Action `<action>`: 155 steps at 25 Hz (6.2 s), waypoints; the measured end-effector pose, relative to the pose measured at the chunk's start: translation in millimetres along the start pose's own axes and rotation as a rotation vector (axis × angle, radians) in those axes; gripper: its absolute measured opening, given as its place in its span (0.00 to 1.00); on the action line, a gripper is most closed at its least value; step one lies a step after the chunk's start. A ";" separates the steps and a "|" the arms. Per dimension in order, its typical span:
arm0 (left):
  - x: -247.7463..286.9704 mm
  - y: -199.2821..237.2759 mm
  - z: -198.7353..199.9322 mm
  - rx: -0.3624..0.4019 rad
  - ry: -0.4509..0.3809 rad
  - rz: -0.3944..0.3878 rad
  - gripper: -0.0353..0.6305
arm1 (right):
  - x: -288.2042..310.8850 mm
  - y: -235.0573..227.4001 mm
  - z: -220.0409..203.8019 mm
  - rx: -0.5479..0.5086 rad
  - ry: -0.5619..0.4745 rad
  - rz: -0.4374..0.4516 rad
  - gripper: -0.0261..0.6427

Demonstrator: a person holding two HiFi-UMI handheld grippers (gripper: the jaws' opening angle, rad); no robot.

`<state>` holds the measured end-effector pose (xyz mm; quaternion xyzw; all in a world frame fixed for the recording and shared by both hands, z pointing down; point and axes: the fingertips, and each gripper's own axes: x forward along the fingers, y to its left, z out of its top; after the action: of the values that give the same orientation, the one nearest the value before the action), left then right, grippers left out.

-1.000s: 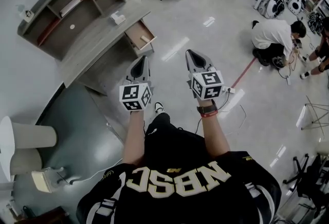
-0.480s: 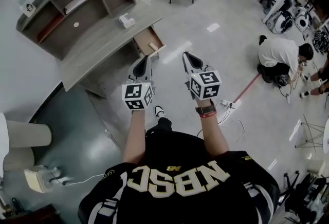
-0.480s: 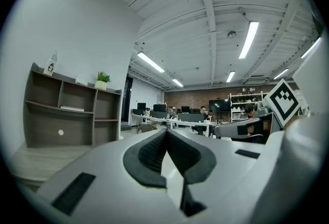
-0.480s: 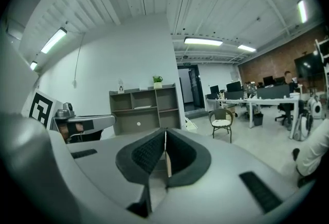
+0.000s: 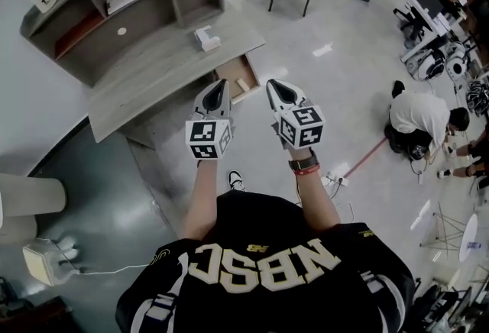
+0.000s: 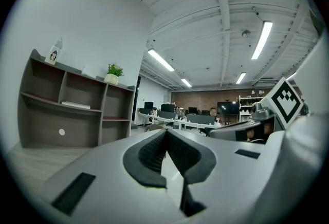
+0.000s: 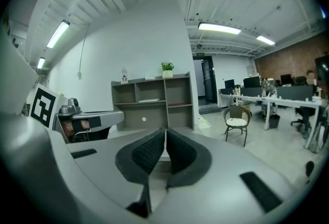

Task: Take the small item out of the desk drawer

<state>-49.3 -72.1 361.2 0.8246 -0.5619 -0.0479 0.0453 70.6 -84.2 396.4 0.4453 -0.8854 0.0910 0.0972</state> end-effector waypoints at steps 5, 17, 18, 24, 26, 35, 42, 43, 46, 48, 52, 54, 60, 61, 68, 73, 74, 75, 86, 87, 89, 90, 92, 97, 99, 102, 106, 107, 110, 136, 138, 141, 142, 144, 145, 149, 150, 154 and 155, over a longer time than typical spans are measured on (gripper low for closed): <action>20.1 40.5 -13.9 -0.037 -0.001 0.035 0.07 | 51.0 5.8 -10.8 -0.007 0.047 0.055 0.07; 76.6 97.9 -77.0 -0.093 0.102 0.133 0.07 | 150.4 -14.6 -46.9 -0.003 0.165 0.182 0.07; 83.0 101.6 -79.9 -0.096 0.105 0.141 0.07 | 159.1 -17.4 -48.5 -0.003 0.172 0.193 0.08; 109.3 115.0 -92.4 -0.114 0.133 0.194 0.07 | 191.8 -27.9 -57.7 0.045 0.223 0.263 0.08; 112.5 114.6 -99.5 -0.116 0.153 0.204 0.07 | 196.3 -29.6 -64.2 0.053 0.245 0.276 0.08; 117.0 117.7 -152.6 -0.204 0.254 0.222 0.07 | 213.5 -44.6 -123.1 0.081 0.366 0.275 0.10; 122.4 114.2 -190.6 -0.228 0.324 0.216 0.07 | 223.5 -58.9 -172.9 0.068 0.471 0.270 0.16; 121.7 113.2 -196.1 -0.235 0.335 0.217 0.07 | 223.5 -59.8 -179.5 0.069 0.485 0.270 0.16; 123.8 111.5 -207.7 -0.246 0.357 0.214 0.07 | 226.3 -64.7 -196.7 0.069 0.518 0.266 0.19; 127.0 111.7 -213.3 -0.247 0.367 0.210 0.07 | 230.1 -68.7 -206.2 0.072 0.534 0.263 0.20; 130.9 111.3 -224.8 -0.258 0.388 0.208 0.07 | 234.9 -75.2 -224.2 0.090 0.563 0.262 0.22; 132.8 112.1 -230.7 -0.266 0.396 0.211 0.07 | 237.9 -78.4 -234.0 0.095 0.580 0.261 0.23; 135.1 112.7 -248.1 -0.277 0.421 0.213 0.07 | 246.6 -85.4 -266.8 0.086 0.640 0.263 0.31; 134.6 112.7 -251.2 -0.280 0.427 0.213 0.07 | 247.8 -86.0 -271.6 0.082 0.647 0.265 0.32; 134.1 118.5 -274.7 -0.304 0.450 0.233 0.07 | 261.4 -92.5 -311.2 0.057 0.714 0.274 0.35; 133.8 117.3 -291.8 -0.320 0.474 0.236 0.07 | 271.9 -98.0 -339.3 0.013 0.753 0.283 0.36; 134.0 117.1 -295.6 -0.323 0.479 0.236 0.07 | 274.6 -99.3 -345.1 0.004 0.760 0.285 0.36; 134.4 116.9 -299.4 -0.327 0.484 0.236 0.07 | 277.9 -100.7 -351.1 -0.004 0.764 0.287 0.37; 145.2 126.7 -333.6 -0.344 0.513 0.251 0.07 | 317.4 -117.5 -402.5 -0.051 0.829 0.289 0.39; 144.7 127.9 -337.0 -0.344 0.517 0.254 0.07 | 321.1 -118.4 -408.2 -0.054 0.836 0.288 0.39; 143.2 129.8 -345.5 -0.343 0.532 0.257 0.07 | 327.4 -120.3 -420.9 -0.050 0.852 0.278 0.39; 142.7 130.9 -350.3 -0.341 0.541 0.257 0.07 | 330.3 -121.1 -426.9 -0.044 0.859 0.272 0.39; 143.0 134.1 -358.6 -0.338 0.553 0.258 0.07 | 336.2 -122.7 -437.3 -0.031 0.869 0.261 0.39; 144.1 144.1 -367.9 -0.346 0.554 0.272 0.07 | 348.4 -126.1 -450.0 -0.021 0.874 0.238 0.39; 143.3 147.2 -369.8 -0.351 0.552 0.278 0.07 | 351.9 -125.3 -449.7 -0.010 0.870 0.235 0.39; 142.3 150.2 -372.5 -0.359 0.552 0.285 0.07 | 355.8 -126.5 -451.8 -0.010 0.881 0.220 0.35; 138.2 150.6 -375.3 -0.366 0.554 0.291 0.07 | 355.4 -129.6 -457.1 -0.071 0.910 0.206 0.25; 137.0 150.5 -375.6 -0.367 0.554 0.292 0.07 | 354.8 -130.3 -457.8 -0.080 0.913 0.206 0.25; 133.5 151.9 -375.3 -0.372 0.552 0.297 0.07 | 352.0 -132.7 -455.5 -0.083 0.925 0.197 0.24; 98.6 142.6 -303.7 -0.325 0.496 0.285 0.07 | 287.6 -118.7 -350.4 0.007 0.767 0.136 0.23; 94.2 139.7 -297.6 -0.317 0.493 0.285 0.07 | 279.3 -117.2 -337.7 0.023 0.749 0.126 0.23; 87.1 137.4 -290.2 -0.317 0.486 0.291 0.07 | 266.4 -113.6 -320.3 0.051 0.723 0.116 0.23; 84.7 137.7 -287.7 -0.317 0.483 0.292 0.07 | 263.1 -111.5 -314.4 0.059 0.711 0.115 0.24; 79.9 139.2 -281.7 -0.318 0.474 0.293 0.07 | 256.8 -107.3 -303.4 0.075 0.689 0.113 0.24; 77.6 140.2 -278.1 -0.318 0.467 0.294 0.07 | 253.5 -105.7 -297.9 0.081 0.680 0.111 0.24; 72.0 145.0 -258.8 -0.292 0.438 0.298 0.07 | 243.6 -100.5 -274.0 0.093 0.636 0.107 0.24; 71.1 146.0 -253.3 -0.283 0.431 0.298 0.07 | 241.5 -99.0 -267.7 0.097 0.624 0.104 0.24; 68.5 149.1 -230.1 -0.252 0.399 0.290 0.07 | 236.2 -90.3 -236.1 0.105 0.567 0.102 0.23; 67.9 150.0 -223.9 -0.246 0.390 0.288 0.07 | 235.3 -87.5 -227.3 0.108 0.552 0.105 0.24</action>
<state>-133.8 -185.3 600.5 0.7181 -0.6441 0.0509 0.2587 24.3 -260.6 681.7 0.3619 -0.8412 0.2605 0.3058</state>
